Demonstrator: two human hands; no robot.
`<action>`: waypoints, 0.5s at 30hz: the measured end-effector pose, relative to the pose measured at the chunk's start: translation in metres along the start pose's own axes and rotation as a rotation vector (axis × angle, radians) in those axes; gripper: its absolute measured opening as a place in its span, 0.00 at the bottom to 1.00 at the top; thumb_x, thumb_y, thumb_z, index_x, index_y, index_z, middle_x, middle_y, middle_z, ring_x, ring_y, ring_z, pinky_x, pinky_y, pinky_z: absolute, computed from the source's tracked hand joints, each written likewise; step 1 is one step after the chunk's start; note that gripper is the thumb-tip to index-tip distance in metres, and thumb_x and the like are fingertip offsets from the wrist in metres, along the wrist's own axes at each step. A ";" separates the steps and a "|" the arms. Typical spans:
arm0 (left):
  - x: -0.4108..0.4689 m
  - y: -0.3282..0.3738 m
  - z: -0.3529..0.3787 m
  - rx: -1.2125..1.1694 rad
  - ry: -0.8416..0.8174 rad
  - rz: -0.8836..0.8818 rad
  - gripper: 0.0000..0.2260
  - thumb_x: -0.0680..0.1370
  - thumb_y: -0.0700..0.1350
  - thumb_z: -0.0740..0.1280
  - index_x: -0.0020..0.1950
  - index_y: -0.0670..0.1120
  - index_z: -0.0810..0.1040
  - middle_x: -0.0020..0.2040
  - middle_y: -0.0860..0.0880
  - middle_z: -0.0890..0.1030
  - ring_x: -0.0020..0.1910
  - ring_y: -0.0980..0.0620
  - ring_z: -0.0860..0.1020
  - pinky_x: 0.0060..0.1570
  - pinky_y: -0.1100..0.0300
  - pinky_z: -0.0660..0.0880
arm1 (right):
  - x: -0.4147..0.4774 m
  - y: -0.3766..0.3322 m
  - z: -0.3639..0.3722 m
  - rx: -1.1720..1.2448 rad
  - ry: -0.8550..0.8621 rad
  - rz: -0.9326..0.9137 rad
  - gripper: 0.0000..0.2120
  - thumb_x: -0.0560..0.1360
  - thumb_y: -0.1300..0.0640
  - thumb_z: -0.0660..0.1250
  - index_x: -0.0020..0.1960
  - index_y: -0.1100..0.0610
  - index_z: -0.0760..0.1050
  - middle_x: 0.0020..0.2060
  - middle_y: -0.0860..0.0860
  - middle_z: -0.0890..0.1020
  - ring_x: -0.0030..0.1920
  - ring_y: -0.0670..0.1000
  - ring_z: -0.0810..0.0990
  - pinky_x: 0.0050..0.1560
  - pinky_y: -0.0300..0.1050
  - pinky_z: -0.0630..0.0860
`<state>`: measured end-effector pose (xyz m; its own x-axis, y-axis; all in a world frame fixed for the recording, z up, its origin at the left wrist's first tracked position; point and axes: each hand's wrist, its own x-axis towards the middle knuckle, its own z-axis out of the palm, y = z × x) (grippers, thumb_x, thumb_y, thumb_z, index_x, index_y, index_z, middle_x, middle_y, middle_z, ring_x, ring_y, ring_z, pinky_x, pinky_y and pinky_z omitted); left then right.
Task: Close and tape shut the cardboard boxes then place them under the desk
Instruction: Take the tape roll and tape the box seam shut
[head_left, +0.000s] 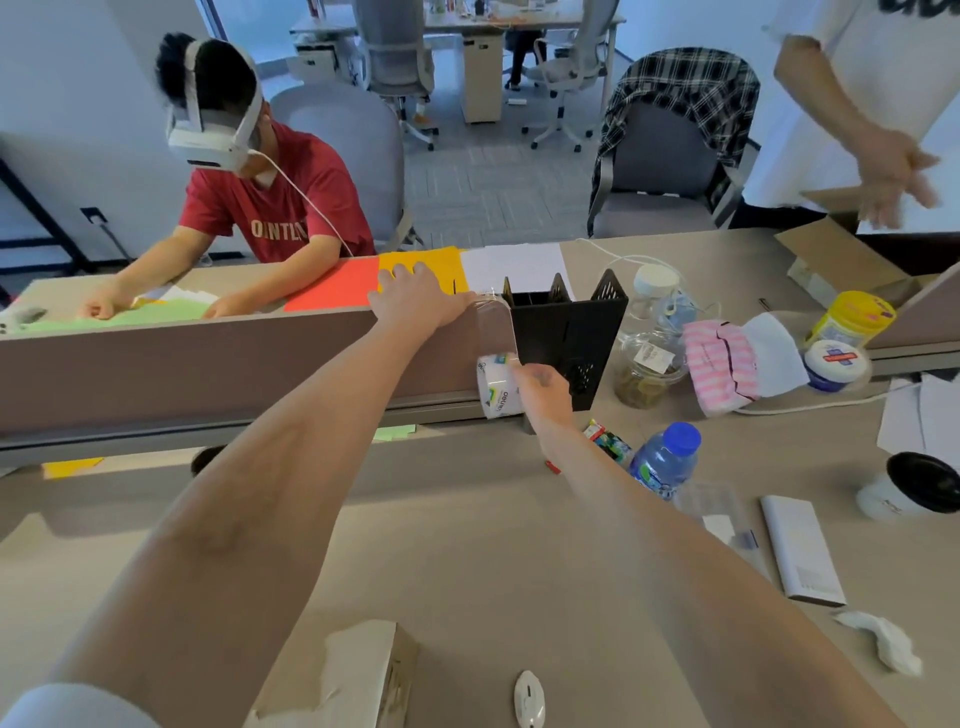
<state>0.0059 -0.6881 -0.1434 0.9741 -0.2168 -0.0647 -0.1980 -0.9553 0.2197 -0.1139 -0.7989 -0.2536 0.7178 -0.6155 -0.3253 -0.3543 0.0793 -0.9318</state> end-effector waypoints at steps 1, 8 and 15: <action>-0.003 -0.001 -0.001 0.009 0.017 0.007 0.38 0.75 0.67 0.60 0.74 0.41 0.61 0.74 0.40 0.62 0.73 0.39 0.58 0.66 0.44 0.62 | -0.004 -0.002 -0.002 -0.027 -0.005 0.005 0.23 0.77 0.45 0.66 0.68 0.56 0.73 0.59 0.53 0.79 0.60 0.53 0.76 0.55 0.43 0.71; -0.053 -0.021 0.003 -0.113 0.158 0.079 0.26 0.78 0.48 0.62 0.72 0.37 0.61 0.72 0.39 0.63 0.72 0.40 0.58 0.66 0.45 0.62 | -0.036 -0.028 -0.025 -0.098 -0.019 -0.075 0.21 0.80 0.54 0.63 0.72 0.56 0.68 0.60 0.52 0.75 0.50 0.45 0.73 0.39 0.32 0.67; -0.156 -0.039 0.026 -0.741 0.061 0.004 0.23 0.80 0.49 0.61 0.74 0.44 0.62 0.72 0.45 0.67 0.73 0.46 0.60 0.71 0.52 0.59 | -0.105 -0.045 -0.022 -0.069 -0.111 -0.297 0.19 0.79 0.53 0.63 0.69 0.55 0.72 0.59 0.48 0.77 0.58 0.48 0.76 0.61 0.46 0.72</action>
<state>-0.1409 -0.6227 -0.1668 0.9822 -0.1875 -0.0128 -0.0969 -0.5636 0.8203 -0.1867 -0.7550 -0.1742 0.8553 -0.5146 -0.0595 -0.1562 -0.1466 -0.9768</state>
